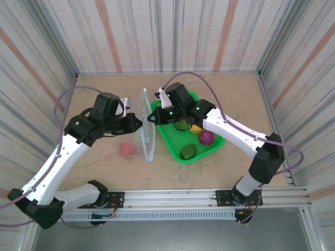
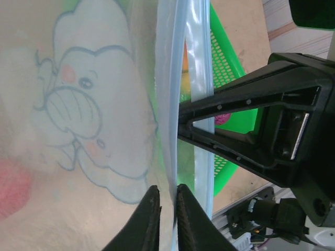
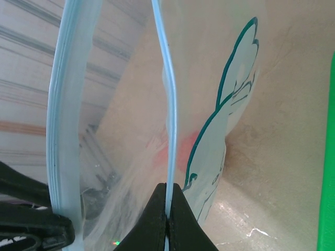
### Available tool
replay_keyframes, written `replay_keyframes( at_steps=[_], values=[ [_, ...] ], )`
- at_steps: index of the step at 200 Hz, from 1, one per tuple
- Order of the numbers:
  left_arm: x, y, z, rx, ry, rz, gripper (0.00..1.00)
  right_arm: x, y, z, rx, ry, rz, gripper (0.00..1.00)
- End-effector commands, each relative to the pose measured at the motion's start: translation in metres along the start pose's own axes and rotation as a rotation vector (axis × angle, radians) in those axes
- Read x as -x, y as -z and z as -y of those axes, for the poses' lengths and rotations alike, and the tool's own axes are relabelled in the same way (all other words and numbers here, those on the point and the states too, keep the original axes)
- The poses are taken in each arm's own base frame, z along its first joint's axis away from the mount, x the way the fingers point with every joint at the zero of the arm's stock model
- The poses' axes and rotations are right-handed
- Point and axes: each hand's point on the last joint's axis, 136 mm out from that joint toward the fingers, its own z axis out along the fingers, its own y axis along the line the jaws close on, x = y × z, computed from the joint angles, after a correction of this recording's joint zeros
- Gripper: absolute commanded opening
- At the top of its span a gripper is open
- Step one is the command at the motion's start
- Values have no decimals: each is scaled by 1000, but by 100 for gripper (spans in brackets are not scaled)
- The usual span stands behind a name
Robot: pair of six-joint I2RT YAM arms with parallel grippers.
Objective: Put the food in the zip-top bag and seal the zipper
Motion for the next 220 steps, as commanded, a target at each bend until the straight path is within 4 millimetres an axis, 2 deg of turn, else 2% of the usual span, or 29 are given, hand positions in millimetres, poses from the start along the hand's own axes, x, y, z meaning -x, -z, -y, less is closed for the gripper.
replay_keyframes(
  at_steps=[1, 18, 40, 76, 105, 148, 176, 220],
  values=[
    [-3, -2, 1, 6, -1, 12, 7, 6, 9, -12, 10, -4, 23, 0],
    [-3, -3, 2, 12, -11, 20, 0, 7, 10, -12, 6, -5, 28, 0],
    [4, 9, -6, 66, -37, 71, 0, 8, 13, -4, -33, -7, 41, 0],
    [4, 33, -3, 107, -115, 45, 0, 9, 21, 28, -192, -1, 48, 0],
    [3, 53, -7, 176, -188, 13, 0, 7, 31, 49, -341, 50, 38, 1],
    [7, 78, -41, 375, -255, 11, 0, 16, 59, 73, -552, 154, 70, 2],
    [13, 82, -54, 447, -256, 27, 0, 17, 65, 73, -577, 181, 64, 4],
    [19, 68, -50, 379, -205, 23, 0, 12, 54, 56, -474, 168, 42, 7]
  ],
)
